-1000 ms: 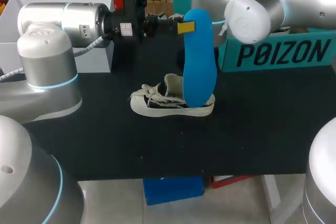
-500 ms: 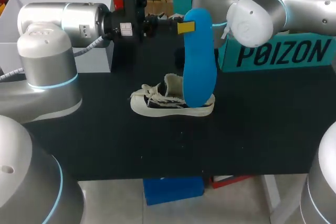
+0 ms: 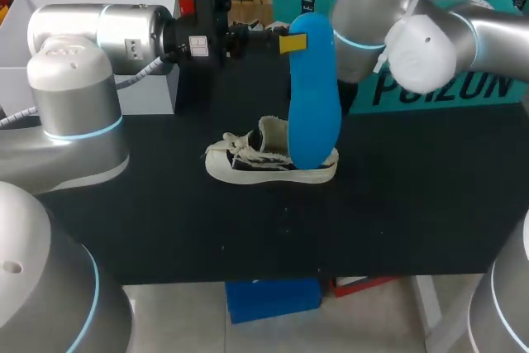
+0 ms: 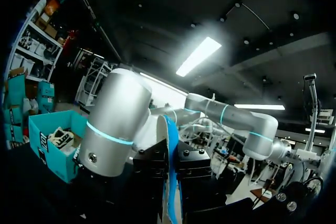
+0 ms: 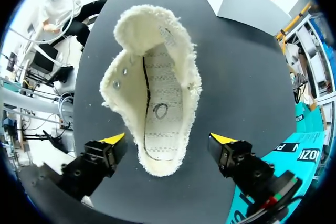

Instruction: Take the shoe out of the shoebox, open the shoe tongue, remove and reinsert the insole, then place the shoe into the shoebox

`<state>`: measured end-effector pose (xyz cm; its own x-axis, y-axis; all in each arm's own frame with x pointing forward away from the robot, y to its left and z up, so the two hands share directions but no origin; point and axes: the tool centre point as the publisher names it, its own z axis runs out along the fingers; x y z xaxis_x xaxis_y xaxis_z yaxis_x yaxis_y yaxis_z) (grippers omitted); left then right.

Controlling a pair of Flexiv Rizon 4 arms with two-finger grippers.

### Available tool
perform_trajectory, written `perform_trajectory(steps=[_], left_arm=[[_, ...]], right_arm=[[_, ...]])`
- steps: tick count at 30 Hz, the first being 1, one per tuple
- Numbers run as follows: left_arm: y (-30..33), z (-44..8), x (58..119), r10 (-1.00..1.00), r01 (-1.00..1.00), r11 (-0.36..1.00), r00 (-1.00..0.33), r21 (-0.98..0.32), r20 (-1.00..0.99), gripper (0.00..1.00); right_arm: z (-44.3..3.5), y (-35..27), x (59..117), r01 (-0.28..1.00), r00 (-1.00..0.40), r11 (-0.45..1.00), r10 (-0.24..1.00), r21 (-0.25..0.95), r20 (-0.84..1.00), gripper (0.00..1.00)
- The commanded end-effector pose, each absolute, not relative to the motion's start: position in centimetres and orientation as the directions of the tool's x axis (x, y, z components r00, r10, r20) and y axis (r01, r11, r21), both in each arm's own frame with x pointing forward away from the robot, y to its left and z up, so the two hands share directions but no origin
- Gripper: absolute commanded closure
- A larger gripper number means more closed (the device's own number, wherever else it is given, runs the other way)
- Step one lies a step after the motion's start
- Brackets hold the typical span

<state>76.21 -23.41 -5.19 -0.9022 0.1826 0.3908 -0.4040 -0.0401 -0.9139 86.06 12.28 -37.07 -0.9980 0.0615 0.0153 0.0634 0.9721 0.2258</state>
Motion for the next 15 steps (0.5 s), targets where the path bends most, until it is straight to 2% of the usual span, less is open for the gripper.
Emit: perform_trajectory(steps=[1,15], left_arm=[[-23.56,-5.25,76.1,0.177,-0.403,-0.044,-0.904,-0.914,0.39,1.0],[-23.56,-5.25,76.1,0.177,-0.403,-0.044,-0.904,-0.914,0.39,1.0]], right_arm=[[-37.3,11.2,85.26,0.064,-0.997,0.93,0.071,0.363,-0.006,0.0],[-37.6,10.85,85.04,0.076,-0.995,0.886,0.095,0.457,-0.02,0.0]])
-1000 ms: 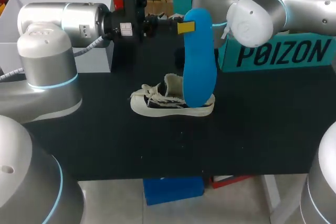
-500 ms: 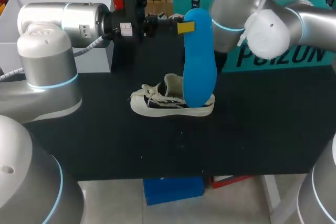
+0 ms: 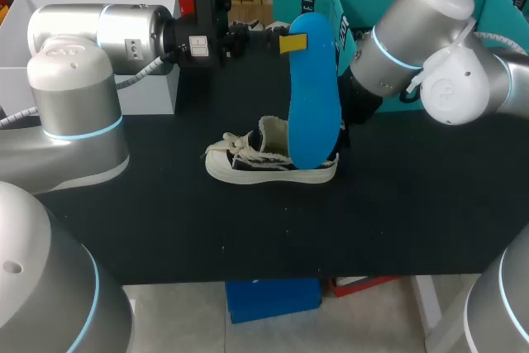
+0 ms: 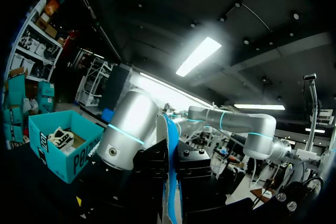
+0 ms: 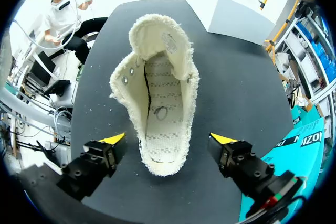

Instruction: Take the shoe out of the shoebox, open the shoe tongue, remove and reinsert the insole, then place the shoe into the shoebox

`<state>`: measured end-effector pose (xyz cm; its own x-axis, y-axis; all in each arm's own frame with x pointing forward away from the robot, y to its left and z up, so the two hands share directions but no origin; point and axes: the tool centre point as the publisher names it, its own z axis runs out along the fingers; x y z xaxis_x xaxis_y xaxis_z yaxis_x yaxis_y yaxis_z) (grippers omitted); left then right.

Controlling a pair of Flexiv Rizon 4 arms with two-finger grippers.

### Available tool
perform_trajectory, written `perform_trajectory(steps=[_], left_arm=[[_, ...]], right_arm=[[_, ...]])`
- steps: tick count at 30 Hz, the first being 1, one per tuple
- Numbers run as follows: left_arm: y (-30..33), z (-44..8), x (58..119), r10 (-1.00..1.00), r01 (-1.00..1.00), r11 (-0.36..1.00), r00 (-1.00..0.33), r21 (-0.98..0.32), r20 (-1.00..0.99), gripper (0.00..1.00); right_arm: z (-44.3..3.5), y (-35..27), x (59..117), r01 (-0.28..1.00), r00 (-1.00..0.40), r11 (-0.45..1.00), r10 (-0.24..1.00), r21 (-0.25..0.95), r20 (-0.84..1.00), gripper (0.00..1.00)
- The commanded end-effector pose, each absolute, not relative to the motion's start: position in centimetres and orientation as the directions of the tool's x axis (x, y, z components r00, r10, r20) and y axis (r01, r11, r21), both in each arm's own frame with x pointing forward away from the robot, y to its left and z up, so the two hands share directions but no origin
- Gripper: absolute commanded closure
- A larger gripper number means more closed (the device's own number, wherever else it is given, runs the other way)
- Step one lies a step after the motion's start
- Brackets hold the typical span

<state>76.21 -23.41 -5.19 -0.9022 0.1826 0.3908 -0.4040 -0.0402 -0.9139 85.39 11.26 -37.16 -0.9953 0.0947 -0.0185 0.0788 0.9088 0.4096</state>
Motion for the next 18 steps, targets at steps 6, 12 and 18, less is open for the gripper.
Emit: perform_trajectory(steps=[6,12,18], left_arm=[[-23.6,-5.2,76.1,0.177,-0.403,-0.044,-0.904,-0.914,0.39,1.0],[-23.6,-5.2,76.1,0.177,-0.403,-0.044,-0.904,-0.914,0.39,1.0],[-23.6,-5.2,76.1,0.177,-0.403,-0.044,-0.904,-0.914,0.39,1.0]], right_arm=[[-38.5,10.7,85.0,0.089,-0.994,0.86,0.11,0.503,-0.012,0.0],[-39.7,10.3,85.1,0.105,-0.991,0.822,0.136,0.559,-0.014,0.0],[-40.3,10.1,85.2,0.105,-0.989,0.8,0.145,0.591,-0.02,0.0]])
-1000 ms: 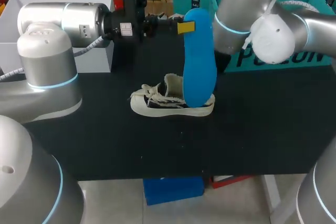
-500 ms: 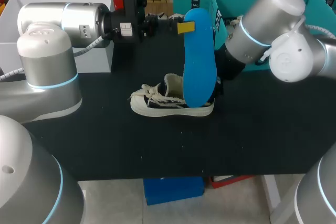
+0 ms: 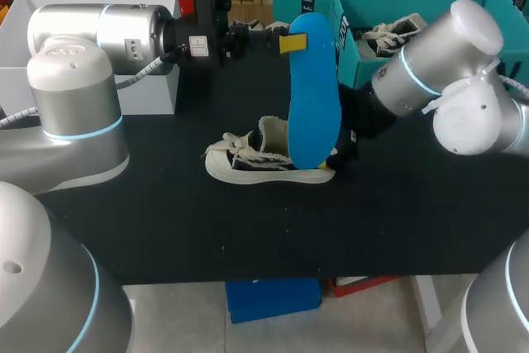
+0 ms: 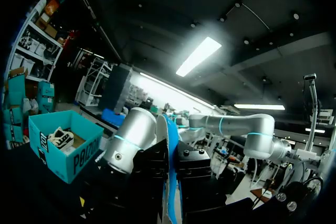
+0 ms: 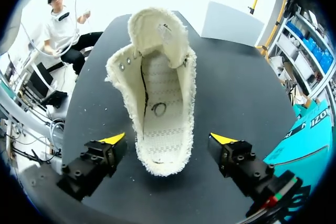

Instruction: Take the shoe out of the shoebox, open the shoe tongue, remove and reinsert the insole, then place the shoe into the shoebox

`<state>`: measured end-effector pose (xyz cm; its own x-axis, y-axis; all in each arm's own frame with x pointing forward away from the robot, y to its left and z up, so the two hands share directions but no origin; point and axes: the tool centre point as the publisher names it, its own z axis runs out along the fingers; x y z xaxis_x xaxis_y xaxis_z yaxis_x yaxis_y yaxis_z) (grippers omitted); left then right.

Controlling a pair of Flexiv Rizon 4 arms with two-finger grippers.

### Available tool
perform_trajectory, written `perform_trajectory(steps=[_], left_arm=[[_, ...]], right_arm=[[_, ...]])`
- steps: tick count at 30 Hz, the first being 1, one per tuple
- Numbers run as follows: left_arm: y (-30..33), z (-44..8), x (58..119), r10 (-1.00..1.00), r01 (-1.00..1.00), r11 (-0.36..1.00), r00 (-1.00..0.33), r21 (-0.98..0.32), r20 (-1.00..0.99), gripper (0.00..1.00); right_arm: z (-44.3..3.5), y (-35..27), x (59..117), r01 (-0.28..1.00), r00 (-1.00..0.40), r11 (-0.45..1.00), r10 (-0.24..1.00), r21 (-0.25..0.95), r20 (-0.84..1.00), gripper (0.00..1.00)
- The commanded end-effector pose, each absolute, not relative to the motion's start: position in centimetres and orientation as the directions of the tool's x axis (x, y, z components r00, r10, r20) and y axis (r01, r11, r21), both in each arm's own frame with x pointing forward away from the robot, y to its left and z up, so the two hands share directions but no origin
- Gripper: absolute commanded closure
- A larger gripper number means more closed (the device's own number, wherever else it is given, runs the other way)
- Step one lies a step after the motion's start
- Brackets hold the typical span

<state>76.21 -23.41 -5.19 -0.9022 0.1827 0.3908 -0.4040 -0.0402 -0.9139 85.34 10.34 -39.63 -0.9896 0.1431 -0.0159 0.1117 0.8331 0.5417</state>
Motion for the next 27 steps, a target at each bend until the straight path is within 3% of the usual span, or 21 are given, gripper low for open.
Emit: perform_trajectory(steps=[1,27], left_arm=[[-23.6,-5.2,76.1,0.177,-0.403,-0.044,-0.904,-0.914,0.39,1.0],[-23.6,-5.2,76.1,0.177,-0.403,-0.044,-0.904,-0.914,0.39,1.0]], right_arm=[[-40.4,10.1,85.2,0.102,-0.989,0.795,0.144,0.597,-0.022,0.0],[-43.8,9.2,85.7,0.113,-0.99,0.763,0.144,0.636,0.004,0.0]])
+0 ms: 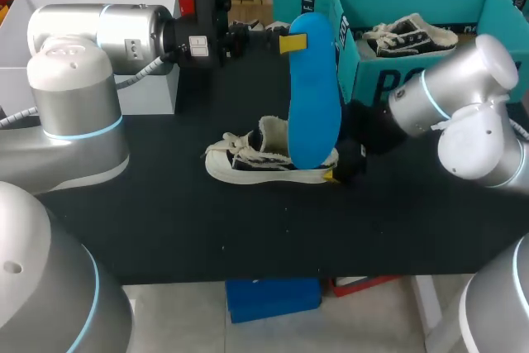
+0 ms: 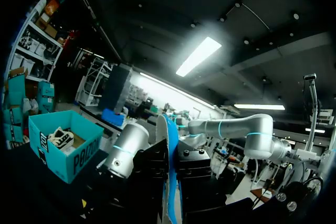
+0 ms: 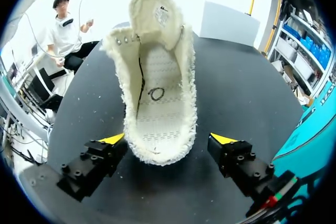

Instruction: Take the shoe out of the shoebox, open the shoe tongue, remove and reinsert the insole, then place the shoe into the shoebox

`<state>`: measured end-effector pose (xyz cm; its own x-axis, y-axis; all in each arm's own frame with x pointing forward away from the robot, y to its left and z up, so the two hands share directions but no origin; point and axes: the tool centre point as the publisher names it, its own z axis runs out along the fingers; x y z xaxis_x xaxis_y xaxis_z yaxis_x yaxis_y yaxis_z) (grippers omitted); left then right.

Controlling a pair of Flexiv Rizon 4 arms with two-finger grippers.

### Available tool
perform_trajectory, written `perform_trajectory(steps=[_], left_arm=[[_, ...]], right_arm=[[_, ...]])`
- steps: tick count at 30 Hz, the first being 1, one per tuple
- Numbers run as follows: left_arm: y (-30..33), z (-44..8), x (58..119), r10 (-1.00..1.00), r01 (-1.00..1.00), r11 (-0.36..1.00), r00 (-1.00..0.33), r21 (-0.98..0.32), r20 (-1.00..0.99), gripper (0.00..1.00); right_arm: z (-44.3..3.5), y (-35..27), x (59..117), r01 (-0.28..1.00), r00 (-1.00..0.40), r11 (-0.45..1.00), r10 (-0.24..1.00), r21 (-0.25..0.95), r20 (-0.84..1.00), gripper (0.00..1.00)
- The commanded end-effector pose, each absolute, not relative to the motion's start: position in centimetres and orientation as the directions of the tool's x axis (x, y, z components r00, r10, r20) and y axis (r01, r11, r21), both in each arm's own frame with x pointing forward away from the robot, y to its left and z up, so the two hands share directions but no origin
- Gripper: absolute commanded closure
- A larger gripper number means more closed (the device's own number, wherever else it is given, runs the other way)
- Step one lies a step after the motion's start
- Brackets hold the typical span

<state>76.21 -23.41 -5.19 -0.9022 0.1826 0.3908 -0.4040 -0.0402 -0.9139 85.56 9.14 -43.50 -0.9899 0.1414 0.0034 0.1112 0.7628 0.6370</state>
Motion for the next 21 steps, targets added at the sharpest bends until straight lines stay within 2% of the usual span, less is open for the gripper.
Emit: perform_trajectory(steps=[1,7,21], left_arm=[[-23.6,-5.2,76.1,0.177,-0.403,-0.044,-0.904,-0.914,0.39,1.0],[-23.6,-5.2,76.1,0.177,-0.403,-0.044,-0.904,-0.914,0.39,1.0],[-23.6,-5.2,76.1,0.177,-0.403,-0.044,-0.904,-0.914,0.39,1.0]], right_arm=[[-43.8,9.2,85.7,0.114,-0.99,0.764,0.144,0.635,0.005,0.0],[-42.8,8.7,85.8,0.11,-0.991,0.806,0.136,0.582,0.0,0.0],[-37.7,9.9,87.8,0.025,-1.0,0.967,0.023,0.252,0.012,0.0]])
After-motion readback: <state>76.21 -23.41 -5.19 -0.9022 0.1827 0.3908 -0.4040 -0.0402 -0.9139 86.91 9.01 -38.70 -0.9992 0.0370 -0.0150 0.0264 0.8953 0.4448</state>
